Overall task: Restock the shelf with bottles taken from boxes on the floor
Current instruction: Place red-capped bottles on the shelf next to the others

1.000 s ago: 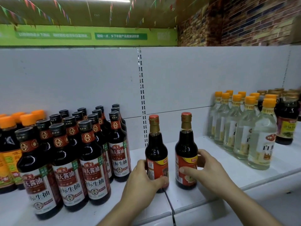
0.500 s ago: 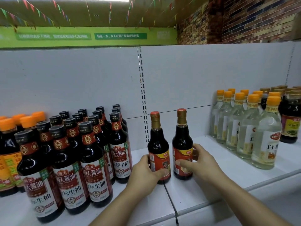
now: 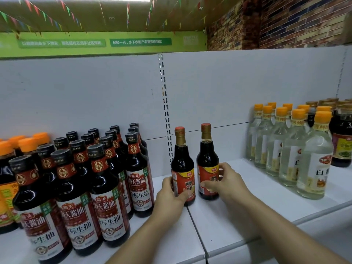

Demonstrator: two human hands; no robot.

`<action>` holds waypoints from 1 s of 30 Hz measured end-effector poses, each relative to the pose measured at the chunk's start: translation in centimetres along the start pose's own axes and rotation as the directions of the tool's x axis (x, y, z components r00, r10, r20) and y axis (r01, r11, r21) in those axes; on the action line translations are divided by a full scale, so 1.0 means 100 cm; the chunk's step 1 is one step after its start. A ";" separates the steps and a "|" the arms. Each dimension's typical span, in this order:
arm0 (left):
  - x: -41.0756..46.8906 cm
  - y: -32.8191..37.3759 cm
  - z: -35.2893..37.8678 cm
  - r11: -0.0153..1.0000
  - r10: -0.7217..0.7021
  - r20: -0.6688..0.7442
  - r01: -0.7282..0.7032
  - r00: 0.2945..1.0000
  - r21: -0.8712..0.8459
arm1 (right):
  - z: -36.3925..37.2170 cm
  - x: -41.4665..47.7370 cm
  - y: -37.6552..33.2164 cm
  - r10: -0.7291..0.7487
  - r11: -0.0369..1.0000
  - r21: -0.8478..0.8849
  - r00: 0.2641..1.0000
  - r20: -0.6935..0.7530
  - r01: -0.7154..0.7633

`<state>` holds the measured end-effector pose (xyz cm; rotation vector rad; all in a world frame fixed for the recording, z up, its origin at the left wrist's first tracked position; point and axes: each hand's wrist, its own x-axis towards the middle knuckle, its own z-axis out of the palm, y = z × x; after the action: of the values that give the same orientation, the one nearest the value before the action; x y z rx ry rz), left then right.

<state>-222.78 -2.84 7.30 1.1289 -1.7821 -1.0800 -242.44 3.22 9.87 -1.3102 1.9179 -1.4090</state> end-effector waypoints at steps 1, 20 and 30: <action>0.003 -0.001 0.002 1.000 0.002 -0.007 -0.002 1.000 -0.009 | 0.001 0.003 0.000 0.002 1.000 0.001 1.000 0.008 -0.002; 0.066 -0.013 0.019 1.000 0.010 -0.050 -0.011 0.999 -0.011 | 0.024 0.062 0.005 -0.021 0.994 -0.108 1.000 0.011 0.023; 0.089 -0.014 0.018 1.000 -0.009 -0.085 0.009 0.996 0.000 | 0.035 0.080 0.008 -0.031 0.992 -0.123 1.000 -0.007 0.029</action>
<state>-226.89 -10.99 6.70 1.1673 -1.7131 -1.0220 -243.80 -5.42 9.28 -1.3962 2.0278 -1.3311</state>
